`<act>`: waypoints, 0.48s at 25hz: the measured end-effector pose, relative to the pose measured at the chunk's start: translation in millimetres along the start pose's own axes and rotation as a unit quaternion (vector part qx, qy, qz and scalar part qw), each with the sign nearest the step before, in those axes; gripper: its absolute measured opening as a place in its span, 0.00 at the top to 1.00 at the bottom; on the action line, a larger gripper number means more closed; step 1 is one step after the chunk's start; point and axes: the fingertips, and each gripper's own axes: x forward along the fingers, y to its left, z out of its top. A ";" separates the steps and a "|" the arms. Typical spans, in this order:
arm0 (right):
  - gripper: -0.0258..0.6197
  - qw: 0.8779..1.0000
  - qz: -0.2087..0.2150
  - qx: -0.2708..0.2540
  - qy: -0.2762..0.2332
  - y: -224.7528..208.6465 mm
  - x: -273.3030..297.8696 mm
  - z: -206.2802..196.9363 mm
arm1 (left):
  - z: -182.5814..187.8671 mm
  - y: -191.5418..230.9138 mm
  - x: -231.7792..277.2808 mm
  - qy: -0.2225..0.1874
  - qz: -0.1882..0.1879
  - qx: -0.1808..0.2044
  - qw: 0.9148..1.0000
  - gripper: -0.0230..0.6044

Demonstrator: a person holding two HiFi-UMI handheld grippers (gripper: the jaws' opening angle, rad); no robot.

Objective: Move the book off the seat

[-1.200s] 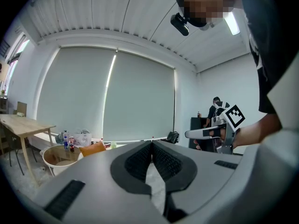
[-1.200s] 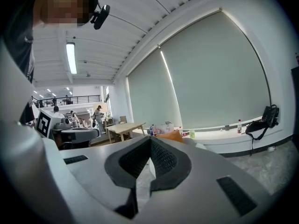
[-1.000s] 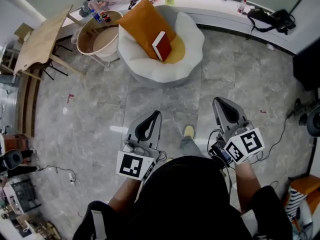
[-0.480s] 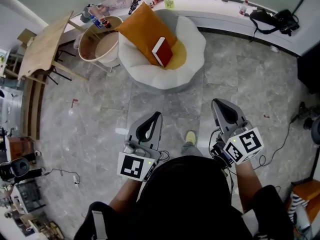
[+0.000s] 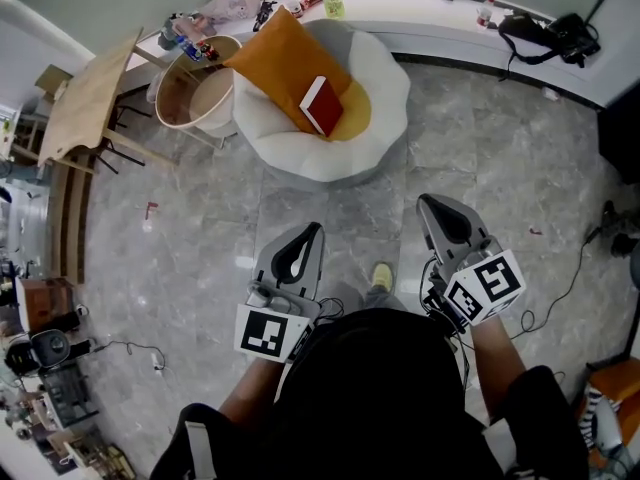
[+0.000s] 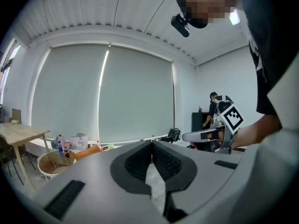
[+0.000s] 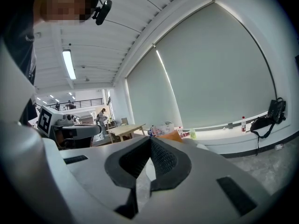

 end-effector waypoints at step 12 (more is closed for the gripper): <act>0.95 1.000 0.002 0.002 -0.010 -1.0 -10.7 0.9 | 13.3 -12.1 -3.4 -0.018 -0.009 0.022 1.000 0.94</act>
